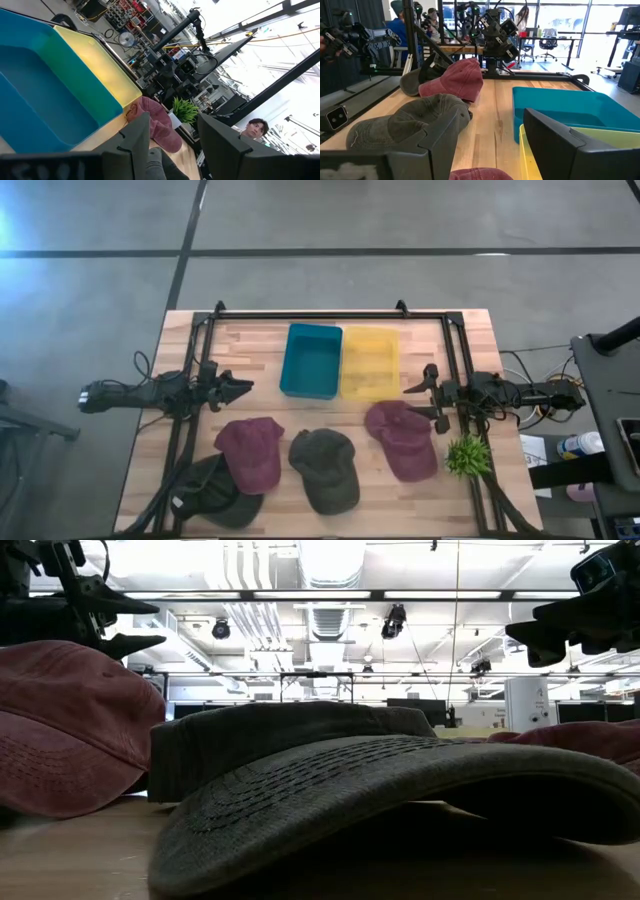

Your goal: Pick & Place hat

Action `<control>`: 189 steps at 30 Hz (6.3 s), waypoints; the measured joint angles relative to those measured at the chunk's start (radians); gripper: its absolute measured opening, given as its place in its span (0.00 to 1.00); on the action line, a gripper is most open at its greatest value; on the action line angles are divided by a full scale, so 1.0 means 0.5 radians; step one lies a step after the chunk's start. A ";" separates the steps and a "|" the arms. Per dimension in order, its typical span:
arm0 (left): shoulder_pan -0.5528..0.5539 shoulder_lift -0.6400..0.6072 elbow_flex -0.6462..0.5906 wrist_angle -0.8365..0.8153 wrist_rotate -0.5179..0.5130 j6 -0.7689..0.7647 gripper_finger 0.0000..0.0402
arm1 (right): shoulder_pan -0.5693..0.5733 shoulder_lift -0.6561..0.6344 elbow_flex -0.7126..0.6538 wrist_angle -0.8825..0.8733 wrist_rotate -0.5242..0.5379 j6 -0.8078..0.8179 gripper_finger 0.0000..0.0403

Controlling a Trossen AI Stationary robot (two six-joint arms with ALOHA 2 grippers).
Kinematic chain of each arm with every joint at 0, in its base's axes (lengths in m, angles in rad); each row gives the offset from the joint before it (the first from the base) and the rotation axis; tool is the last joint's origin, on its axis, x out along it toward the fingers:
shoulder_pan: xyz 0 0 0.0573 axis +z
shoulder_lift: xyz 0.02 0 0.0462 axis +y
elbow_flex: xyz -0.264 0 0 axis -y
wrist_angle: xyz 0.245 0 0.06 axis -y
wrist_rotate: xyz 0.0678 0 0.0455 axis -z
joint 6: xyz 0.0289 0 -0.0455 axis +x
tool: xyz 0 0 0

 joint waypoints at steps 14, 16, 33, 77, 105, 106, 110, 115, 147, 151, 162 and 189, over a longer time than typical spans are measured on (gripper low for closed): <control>0.000 0.000 0.000 0.000 0.000 0.001 0.40 | 0.000 0.000 0.000 0.001 0.000 0.000 0.54; 0.000 0.000 0.000 0.000 0.000 0.001 0.40 | -0.001 0.000 0.000 0.001 0.000 0.000 0.54; 0.000 0.000 0.000 0.002 0.005 -0.046 0.40 | -0.001 0.000 0.000 0.001 0.000 0.000 0.54; 0.000 0.040 0.000 -0.011 0.004 -0.229 0.40 | -0.001 0.000 0.000 0.001 0.000 0.000 0.54; 0.000 0.040 0.000 -0.008 0.002 -0.231 0.40 | -0.001 0.000 0.000 0.000 0.000 0.000 0.54; 0.000 0.040 0.000 -0.008 0.002 -0.230 0.40 | -0.001 0.000 0.000 0.001 0.000 0.000 0.54; 0.000 0.040 0.001 -0.008 0.002 -0.230 0.40 | -0.001 0.000 0.000 0.000 0.000 0.000 0.54; 0.000 0.040 0.000 -0.008 0.002 -0.231 0.40 | 0.000 0.000 0.000 0.001 0.000 0.000 0.54; 0.001 0.042 0.000 0.212 -1.093 -1.106 0.40 | -0.001 0.000 0.000 0.001 0.000 0.000 0.54; 0.002 0.042 0.000 0.213 -1.252 -1.112 0.40 | -0.001 -0.001 0.000 0.001 0.000 0.000 0.54; 0.001 0.044 0.000 0.150 -1.263 -0.711 0.40 | -0.001 -0.001 0.000 0.001 0.000 0.000 0.54; 0.001 0.049 0.009 0.097 -0.550 -0.624 0.40 | -0.001 -0.001 0.000 0.007 0.067 -0.143 0.54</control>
